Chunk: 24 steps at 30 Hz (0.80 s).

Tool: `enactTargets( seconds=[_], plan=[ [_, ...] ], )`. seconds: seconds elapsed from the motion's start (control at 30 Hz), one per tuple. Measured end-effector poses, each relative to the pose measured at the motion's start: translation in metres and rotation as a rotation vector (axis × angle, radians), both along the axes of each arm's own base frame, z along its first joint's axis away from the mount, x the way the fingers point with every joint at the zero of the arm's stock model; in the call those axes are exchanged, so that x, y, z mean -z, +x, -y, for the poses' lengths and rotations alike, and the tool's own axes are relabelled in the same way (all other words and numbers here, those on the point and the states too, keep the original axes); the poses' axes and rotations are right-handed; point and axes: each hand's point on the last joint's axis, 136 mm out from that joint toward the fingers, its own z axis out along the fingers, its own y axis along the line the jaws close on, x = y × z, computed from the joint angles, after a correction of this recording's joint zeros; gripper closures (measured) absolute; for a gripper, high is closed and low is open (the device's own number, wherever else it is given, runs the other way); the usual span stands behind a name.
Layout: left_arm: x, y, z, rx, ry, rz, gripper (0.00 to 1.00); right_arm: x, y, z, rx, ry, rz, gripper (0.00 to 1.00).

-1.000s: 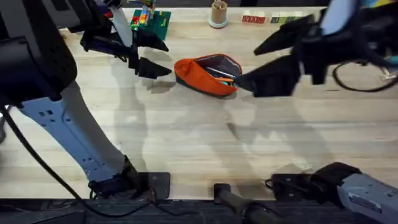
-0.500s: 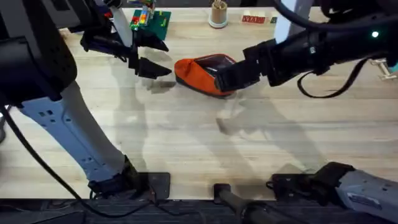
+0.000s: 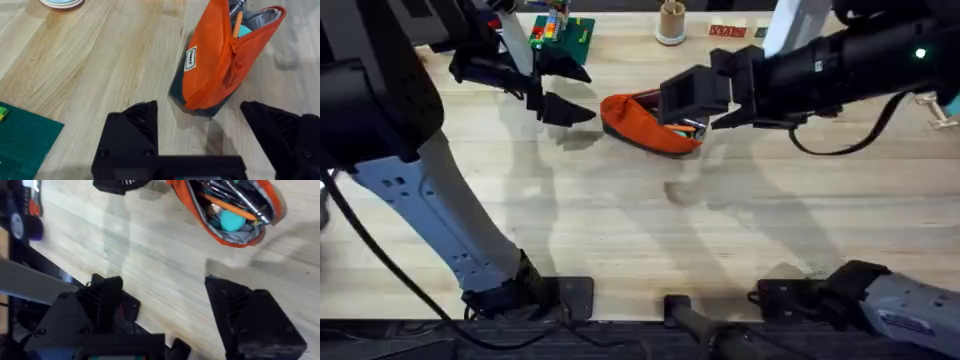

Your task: Unzip the bag, pick up the pens from the table one at a time and place them inside, then zip the bag closed.

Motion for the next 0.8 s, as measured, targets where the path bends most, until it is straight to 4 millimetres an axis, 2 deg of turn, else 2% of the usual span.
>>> enactTargets(
  seconds=[0.37,0.8],
  plan=[
    [0.0,0.0,0.0,0.0,0.0,0.0,0.008,0.001,0.007,0.003,0.154,0.013,-0.054,0.005],
    [0.0,0.0,0.0,0.0,0.0,0.0,0.008,-0.007,-0.004,-0.026,0.149,0.043,-0.023,0.005]
  ],
)
